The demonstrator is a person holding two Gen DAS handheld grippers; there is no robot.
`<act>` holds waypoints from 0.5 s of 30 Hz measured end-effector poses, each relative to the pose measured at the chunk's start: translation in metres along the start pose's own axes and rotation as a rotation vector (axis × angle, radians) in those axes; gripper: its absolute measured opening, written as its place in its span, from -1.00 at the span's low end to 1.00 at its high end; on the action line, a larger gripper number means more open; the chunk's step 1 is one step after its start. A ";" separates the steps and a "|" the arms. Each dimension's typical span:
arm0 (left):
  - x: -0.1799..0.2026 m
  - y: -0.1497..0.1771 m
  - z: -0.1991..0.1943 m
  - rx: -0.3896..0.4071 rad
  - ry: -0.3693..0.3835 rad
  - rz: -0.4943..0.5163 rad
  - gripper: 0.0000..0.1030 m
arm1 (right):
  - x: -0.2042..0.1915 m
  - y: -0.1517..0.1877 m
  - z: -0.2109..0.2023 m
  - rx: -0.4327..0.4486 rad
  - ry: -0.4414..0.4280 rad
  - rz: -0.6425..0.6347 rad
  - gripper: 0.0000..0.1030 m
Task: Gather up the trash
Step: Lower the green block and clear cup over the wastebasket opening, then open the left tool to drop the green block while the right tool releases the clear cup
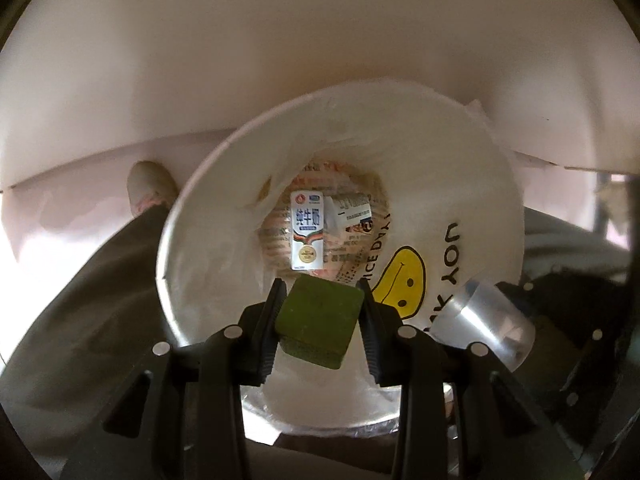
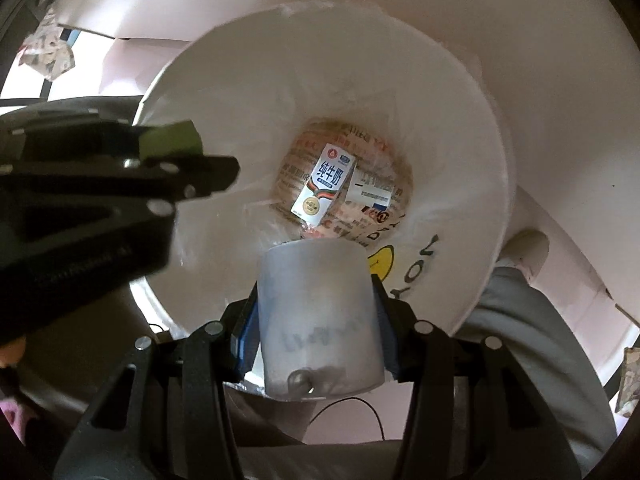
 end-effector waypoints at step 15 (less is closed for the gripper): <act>-0.003 -0.009 0.020 -0.053 0.029 -0.047 0.18 | 0.008 -0.011 0.015 -0.022 -0.031 0.049 0.32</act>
Point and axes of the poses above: each gripper's, at about its wrist camera, not at the fingertips, and z roughly the way its jaws point, x to its right, y to its underside, the point moved 1 cm from there along z, roughly the way its jaws point, and after that the axes turned 10 degrees about -y, right-handed, at the moved point
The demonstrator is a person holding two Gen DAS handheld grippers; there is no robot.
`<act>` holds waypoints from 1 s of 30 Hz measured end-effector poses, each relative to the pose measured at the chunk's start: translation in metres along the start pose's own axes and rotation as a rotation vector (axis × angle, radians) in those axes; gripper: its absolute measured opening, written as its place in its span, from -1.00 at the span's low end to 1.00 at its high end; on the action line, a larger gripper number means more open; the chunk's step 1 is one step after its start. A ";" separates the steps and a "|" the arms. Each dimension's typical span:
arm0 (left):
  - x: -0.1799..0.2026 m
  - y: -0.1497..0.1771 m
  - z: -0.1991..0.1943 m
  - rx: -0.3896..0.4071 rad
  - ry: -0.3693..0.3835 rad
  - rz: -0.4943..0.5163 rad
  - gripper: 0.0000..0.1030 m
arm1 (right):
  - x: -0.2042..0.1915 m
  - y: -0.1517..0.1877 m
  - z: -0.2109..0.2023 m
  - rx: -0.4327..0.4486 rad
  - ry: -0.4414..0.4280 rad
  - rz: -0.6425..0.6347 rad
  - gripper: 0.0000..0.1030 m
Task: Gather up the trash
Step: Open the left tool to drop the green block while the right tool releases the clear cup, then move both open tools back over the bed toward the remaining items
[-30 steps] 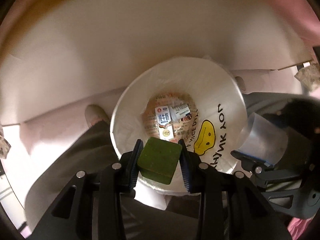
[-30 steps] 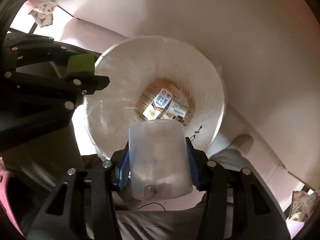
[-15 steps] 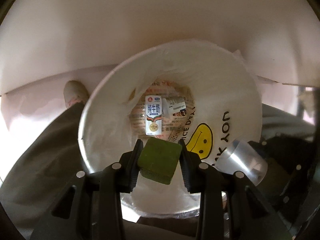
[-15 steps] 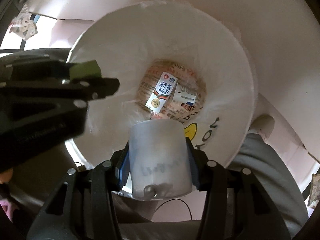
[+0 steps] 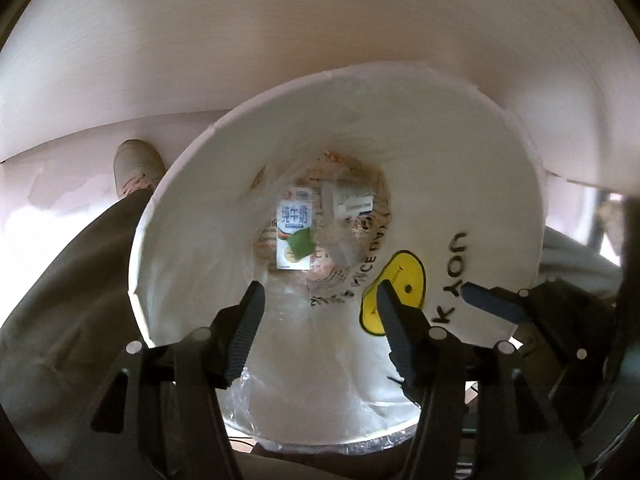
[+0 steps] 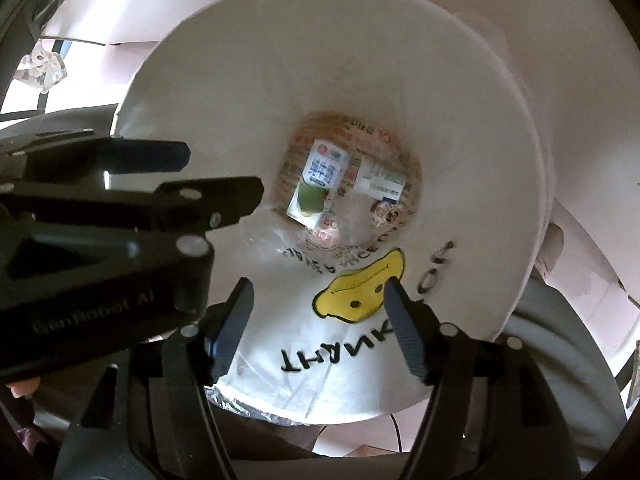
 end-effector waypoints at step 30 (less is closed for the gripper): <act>-0.006 0.085 -0.133 0.348 -0.165 0.174 0.37 | -0.051 0.093 -0.103 0.181 0.102 -0.123 0.31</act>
Point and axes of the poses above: each gripper's, at about its wrist camera, not at the fingertips, and z roughly the way its jaws point, x to its right, y to its underside, the point moved 1 cm from there along z, roughly the way its jaws point, and after that the axes turned 10 degrees about -y, right-handed, at the moved point
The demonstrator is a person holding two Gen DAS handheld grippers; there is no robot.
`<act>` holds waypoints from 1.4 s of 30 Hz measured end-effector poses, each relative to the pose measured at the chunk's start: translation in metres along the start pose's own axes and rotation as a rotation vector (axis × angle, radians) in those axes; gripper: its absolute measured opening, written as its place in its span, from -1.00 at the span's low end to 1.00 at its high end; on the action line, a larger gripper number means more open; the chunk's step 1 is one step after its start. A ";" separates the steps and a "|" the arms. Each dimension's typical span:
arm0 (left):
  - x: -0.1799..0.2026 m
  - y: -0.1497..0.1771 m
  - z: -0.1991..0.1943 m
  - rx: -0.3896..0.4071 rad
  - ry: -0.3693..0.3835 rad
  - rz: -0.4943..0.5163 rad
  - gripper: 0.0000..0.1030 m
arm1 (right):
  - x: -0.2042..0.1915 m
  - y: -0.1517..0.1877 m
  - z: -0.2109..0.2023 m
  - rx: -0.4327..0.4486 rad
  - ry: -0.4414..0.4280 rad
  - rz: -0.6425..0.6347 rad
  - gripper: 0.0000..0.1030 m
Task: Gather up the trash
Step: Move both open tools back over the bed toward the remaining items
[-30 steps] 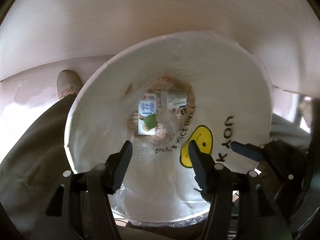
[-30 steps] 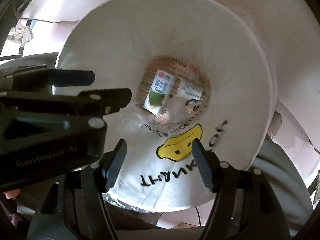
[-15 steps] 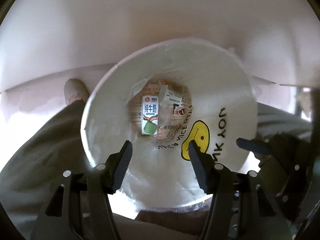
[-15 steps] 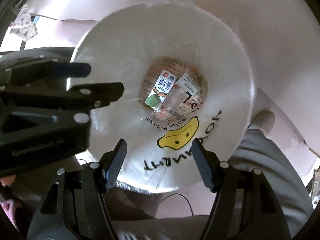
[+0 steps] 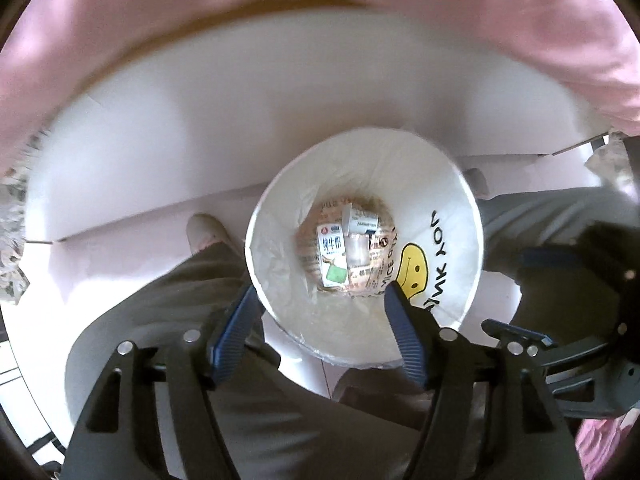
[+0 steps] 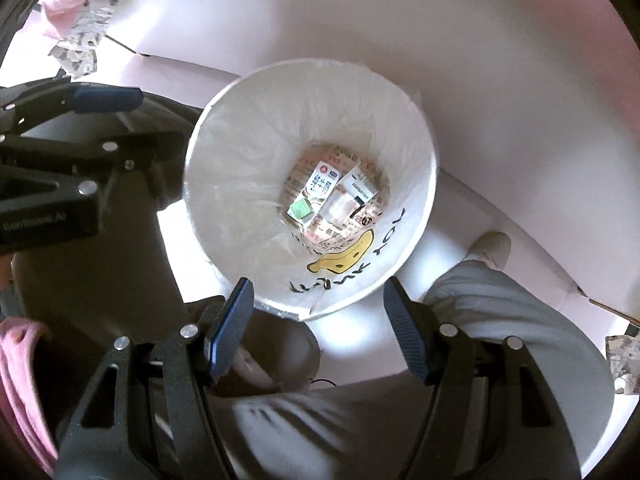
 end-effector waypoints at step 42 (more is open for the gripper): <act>-0.076 -0.144 -0.270 0.599 -0.172 0.001 0.78 | -0.025 -0.067 -0.334 0.654 0.209 -0.165 0.60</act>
Point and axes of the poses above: each gripper's, at about its wrist camera, not at the fingertips, and z roughly the way its jaws point, x to its right, y to its underside, the point moved 1 cm from there along z, roughly the way its jaws point, and after that the axes turned 10 degrees about -y, right-handed, at the moved point
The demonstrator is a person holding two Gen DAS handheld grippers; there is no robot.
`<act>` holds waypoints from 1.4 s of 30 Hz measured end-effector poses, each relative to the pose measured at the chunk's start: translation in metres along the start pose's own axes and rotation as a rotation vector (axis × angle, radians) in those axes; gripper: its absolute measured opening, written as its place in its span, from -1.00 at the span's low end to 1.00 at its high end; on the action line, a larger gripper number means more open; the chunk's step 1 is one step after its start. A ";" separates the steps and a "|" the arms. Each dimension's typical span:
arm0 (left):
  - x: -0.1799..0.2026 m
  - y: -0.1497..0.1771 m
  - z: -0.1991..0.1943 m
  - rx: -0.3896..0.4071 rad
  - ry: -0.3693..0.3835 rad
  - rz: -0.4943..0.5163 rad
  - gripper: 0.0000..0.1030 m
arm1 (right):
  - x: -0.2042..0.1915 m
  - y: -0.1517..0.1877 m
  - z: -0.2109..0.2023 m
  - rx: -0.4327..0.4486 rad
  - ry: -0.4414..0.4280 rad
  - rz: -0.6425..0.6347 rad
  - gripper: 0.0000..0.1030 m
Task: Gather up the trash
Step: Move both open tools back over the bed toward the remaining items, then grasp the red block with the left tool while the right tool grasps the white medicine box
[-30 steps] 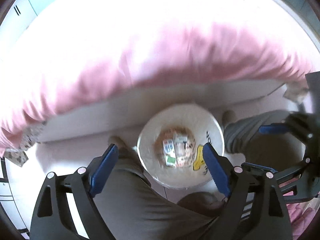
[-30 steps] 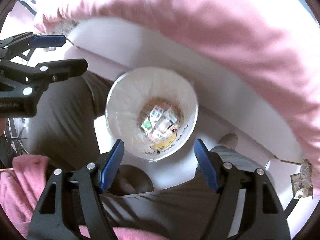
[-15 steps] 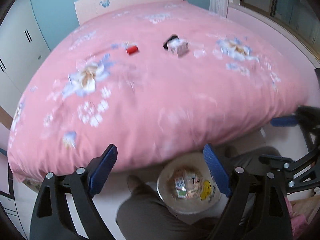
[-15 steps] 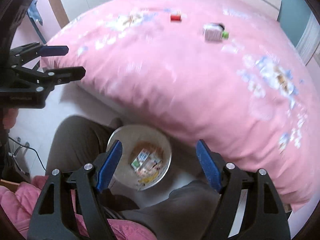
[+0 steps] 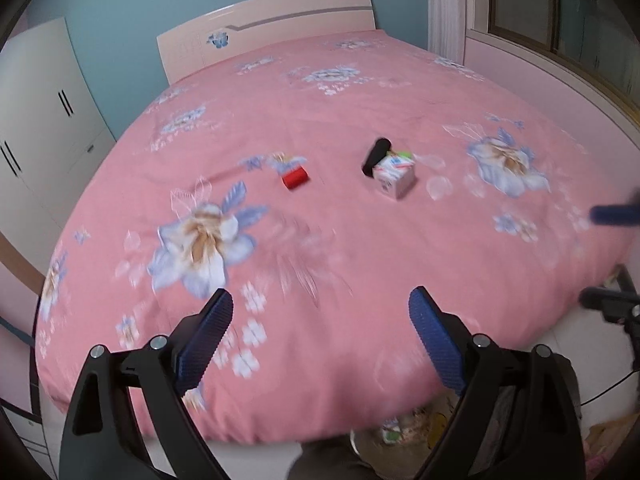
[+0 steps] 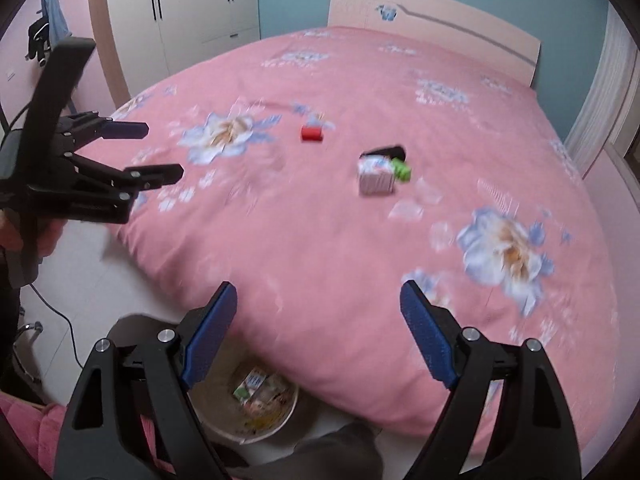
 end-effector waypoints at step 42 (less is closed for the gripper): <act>0.000 -0.116 0.317 -0.146 0.100 0.087 0.61 | 0.138 -0.127 0.250 -0.188 -0.065 0.110 0.60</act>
Point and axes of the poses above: each gripper's, at about its wrist camera, not at the fingertips, and z roughly the way its jaws point, x to its right, y to its underside, the point moved 1 cm from there along z, roughly the way its jaws point, and after that the axes turned 10 degrees about -y, right-handed, at the moved point
